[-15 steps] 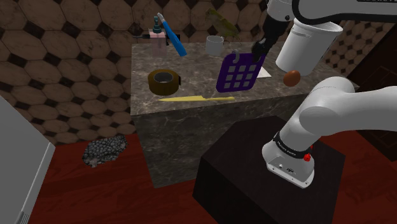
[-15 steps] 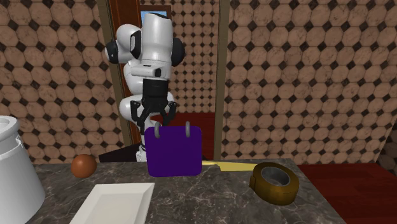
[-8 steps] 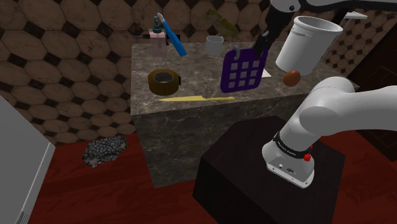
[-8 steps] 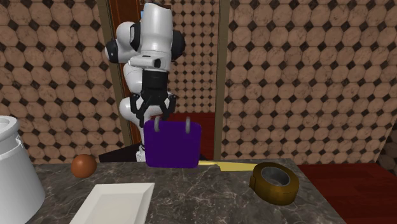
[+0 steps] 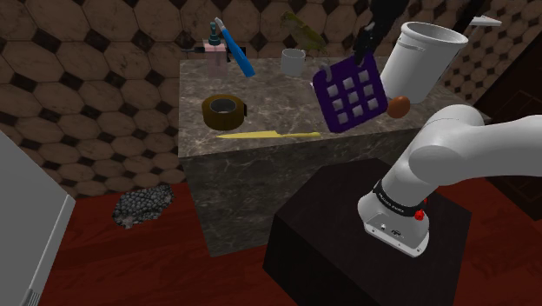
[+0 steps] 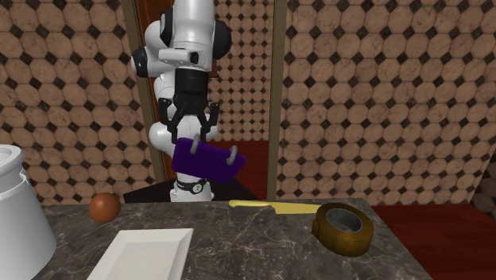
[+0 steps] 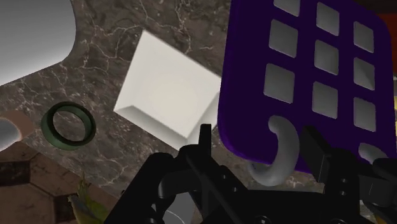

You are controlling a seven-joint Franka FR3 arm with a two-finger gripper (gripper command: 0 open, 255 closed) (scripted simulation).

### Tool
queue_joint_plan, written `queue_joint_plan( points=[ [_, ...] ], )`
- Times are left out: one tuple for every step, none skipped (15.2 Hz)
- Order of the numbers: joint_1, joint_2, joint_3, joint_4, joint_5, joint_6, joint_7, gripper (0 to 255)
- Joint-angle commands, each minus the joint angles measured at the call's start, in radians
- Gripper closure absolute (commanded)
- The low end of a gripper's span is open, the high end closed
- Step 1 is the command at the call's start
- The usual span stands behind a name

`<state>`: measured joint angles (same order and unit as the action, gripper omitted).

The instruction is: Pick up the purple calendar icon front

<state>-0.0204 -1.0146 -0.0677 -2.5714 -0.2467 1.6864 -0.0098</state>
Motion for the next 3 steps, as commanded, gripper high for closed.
queue_joint_plan(
  points=[
    [0.001,0.008,0.002,0.033,0.003,-0.024,-0.005,255],
    [0.001,0.008,0.002,0.035,0.003,-0.025,-0.005,255],
    [0.001,0.008,0.002,0.035,0.003,-0.025,-0.005,255]
  ],
)
